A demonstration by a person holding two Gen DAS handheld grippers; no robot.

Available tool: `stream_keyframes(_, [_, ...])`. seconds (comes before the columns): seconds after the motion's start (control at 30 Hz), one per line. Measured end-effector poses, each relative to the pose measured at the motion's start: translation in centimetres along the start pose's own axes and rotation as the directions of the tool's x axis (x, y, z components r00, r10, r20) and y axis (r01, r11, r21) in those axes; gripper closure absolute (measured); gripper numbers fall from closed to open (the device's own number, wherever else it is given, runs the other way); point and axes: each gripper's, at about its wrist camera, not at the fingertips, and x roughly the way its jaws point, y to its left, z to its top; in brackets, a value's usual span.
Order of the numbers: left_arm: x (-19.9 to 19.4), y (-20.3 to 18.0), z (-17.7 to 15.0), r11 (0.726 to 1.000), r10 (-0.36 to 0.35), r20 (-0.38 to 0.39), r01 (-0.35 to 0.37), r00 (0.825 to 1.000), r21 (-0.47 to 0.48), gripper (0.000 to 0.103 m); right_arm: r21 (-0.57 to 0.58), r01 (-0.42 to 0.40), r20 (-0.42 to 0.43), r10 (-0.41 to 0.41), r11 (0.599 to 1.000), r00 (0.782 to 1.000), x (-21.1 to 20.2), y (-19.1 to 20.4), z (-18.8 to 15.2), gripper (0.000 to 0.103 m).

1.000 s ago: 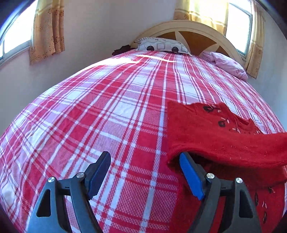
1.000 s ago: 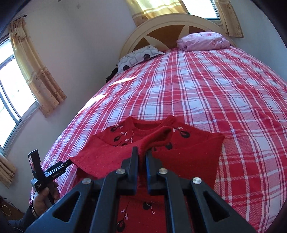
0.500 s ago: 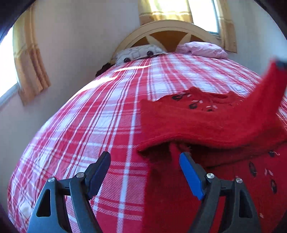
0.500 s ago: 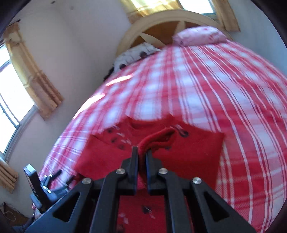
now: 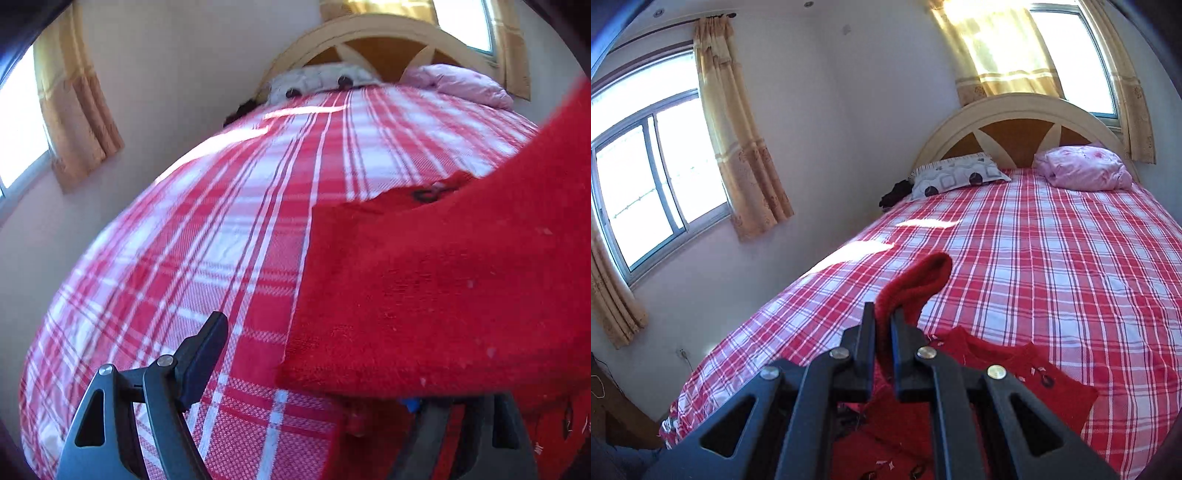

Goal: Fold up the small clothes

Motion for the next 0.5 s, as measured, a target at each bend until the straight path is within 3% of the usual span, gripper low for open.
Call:
stream_keyframes(0.27, [0.0, 0.2, -0.4, 1.0, -0.02, -0.007, 0.02, 1.0, 0.003, 0.023, 0.129, 0.135, -0.11, -0.121, 0.982, 0.987, 0.7, -8.8, -6.5, 0.093])
stream_keyframes(0.5, [-0.4, 0.3, -0.9, 0.999, -0.037, -0.008, 0.037, 0.999, 0.003, 0.023, 0.282, 0.235, -0.174, -0.192, 0.93, 0.966, -0.2, -16.1, -12.0, 0.093])
